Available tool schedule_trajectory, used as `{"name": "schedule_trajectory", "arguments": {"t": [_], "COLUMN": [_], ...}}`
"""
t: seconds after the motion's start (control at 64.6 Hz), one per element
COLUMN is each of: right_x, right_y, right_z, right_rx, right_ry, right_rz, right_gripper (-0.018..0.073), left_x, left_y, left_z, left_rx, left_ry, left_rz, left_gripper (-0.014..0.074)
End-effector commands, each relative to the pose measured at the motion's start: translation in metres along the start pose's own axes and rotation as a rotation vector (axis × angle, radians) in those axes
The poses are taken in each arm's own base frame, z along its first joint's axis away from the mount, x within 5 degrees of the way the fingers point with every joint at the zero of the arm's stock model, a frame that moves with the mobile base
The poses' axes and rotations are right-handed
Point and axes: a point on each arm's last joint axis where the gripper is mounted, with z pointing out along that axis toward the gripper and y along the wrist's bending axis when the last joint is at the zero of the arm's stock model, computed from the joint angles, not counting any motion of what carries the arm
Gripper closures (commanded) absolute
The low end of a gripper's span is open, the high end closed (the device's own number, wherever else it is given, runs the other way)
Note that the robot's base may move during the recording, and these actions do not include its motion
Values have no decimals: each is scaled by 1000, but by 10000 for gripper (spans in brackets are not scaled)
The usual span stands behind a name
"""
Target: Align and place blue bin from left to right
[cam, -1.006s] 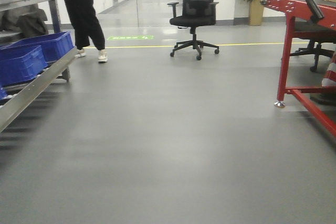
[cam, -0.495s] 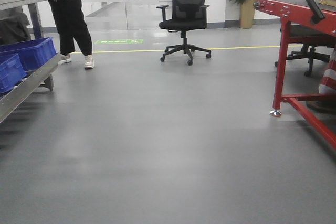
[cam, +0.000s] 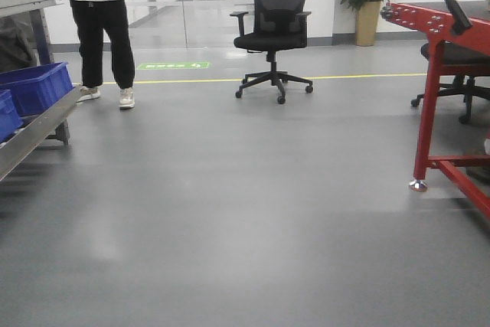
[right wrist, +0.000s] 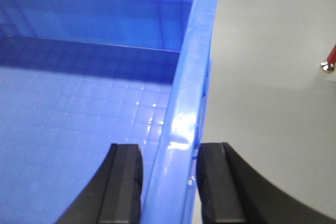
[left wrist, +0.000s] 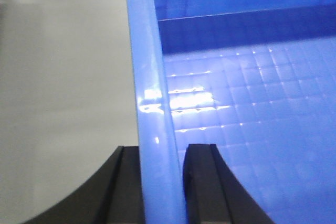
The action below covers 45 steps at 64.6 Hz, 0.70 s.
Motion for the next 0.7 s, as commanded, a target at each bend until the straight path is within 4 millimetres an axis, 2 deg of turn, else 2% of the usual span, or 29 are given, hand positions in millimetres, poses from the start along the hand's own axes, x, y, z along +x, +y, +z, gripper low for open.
{"name": "schedule_trajectory", "arguments": {"t": [0.0,0.681], "right_x": [-16,-16], "right_y": [-2,-2], "right_z": [-15,-15], "right_rx": [7,7], "right_ry": [-152,-152], "right_rz": [10,10], "right_gripper": [638,638], "left_x": [-9,-9], "left_y": [-6,-6], "left_z": [-22,-22], "left_rx": [67,67], "left_ry": [-108,-108], "left_rz": [4,4], "left_gripper": [609,609]}}
